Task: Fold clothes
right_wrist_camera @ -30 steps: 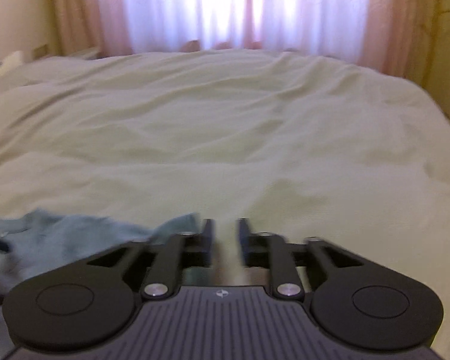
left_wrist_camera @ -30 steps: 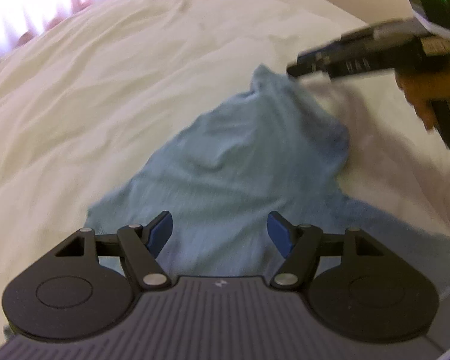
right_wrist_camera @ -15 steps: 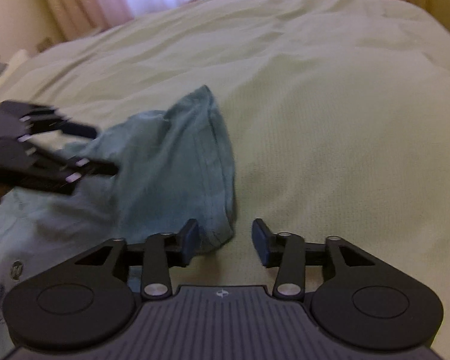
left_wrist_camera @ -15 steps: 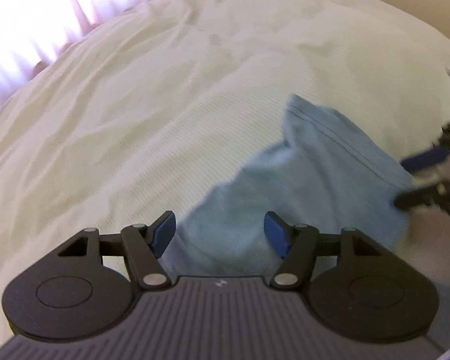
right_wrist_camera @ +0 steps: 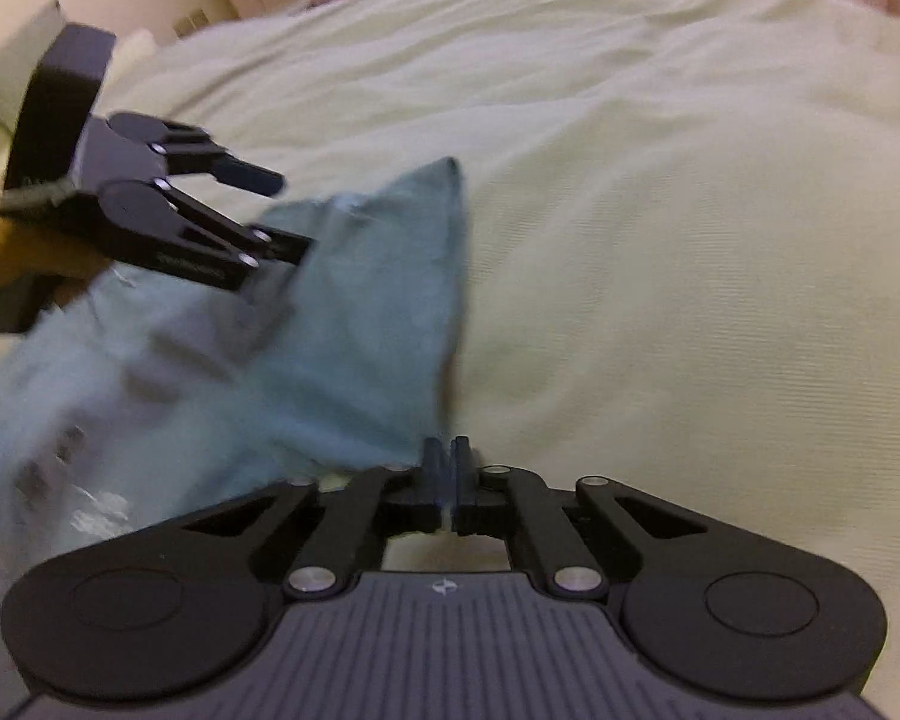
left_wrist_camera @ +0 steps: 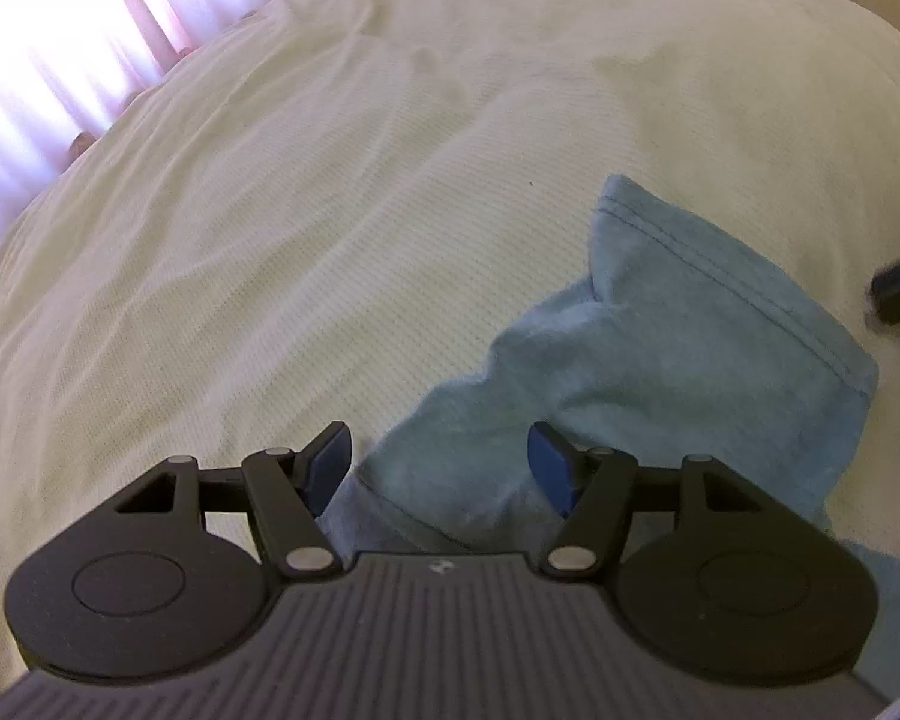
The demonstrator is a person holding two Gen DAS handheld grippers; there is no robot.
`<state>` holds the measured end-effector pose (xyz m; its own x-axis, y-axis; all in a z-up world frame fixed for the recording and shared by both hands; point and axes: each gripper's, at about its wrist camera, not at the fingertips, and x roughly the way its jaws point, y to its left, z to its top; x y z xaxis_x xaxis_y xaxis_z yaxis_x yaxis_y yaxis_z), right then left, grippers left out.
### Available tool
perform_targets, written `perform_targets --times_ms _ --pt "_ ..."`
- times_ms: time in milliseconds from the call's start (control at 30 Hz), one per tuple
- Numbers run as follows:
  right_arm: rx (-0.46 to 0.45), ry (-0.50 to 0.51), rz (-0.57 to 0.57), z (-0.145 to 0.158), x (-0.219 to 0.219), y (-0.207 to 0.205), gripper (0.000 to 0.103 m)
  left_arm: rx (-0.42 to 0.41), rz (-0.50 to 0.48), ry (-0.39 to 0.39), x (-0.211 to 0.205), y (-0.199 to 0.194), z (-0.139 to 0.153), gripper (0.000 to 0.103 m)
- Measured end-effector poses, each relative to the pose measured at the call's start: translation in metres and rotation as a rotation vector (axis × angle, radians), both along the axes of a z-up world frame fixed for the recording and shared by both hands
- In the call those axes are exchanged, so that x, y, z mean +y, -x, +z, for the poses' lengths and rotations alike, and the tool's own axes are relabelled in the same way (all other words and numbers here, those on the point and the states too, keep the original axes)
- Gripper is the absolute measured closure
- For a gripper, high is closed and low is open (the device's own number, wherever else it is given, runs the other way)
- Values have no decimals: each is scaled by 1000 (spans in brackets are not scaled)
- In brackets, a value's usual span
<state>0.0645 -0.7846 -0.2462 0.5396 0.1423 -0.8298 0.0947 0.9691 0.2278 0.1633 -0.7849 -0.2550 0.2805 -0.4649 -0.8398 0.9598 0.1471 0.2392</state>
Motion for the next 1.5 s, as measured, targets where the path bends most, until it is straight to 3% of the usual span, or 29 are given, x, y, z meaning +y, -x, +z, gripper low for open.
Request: perform_targets --times_ms 67,133,233,367,433,500,667,800,867,1000,1167,1267,1400,1500 --pt "-17 9 -48 3 -4 9 88 -4 -14 12 4 3 3 42" --pt "-34 -34 -74 3 -6 14 70 -4 -34 28 8 9 6 42" --pt "-38 -60 -1 -4 8 7 56 8 -56 55 21 18 14 42" --pt "7 -106 61 -23 19 -14 55 36 -57 86 51 31 24 42" --pt "28 -125 -1 -23 12 -19 78 37 -37 76 71 37 25 42" --pt "36 -97 -63 -17 6 -17 84 35 -11 61 93 42 22 42" --pt "25 110 -155 8 19 -6 76 62 172 20 162 35 18 41" --pt "-25 97 -188 19 44 3 70 108 384 -3 226 13 15 41" --pt "-17 68 -134 20 68 0 61 131 476 -14 260 1 13 41" --pt "7 18 -30 19 115 -6 60 213 628 -16 326 -25 6 40" --pt "50 3 66 17 169 -12 60 198 731 -46 408 -55 2 33" --pt "58 15 106 22 194 -15 60 121 784 -96 451 -63 5 39" --pt "46 40 162 31 233 -22 59 131 872 -20 503 -70 18 38" --pt "20 47 230 38 278 -27 59 160 824 20 516 -73 19 38"
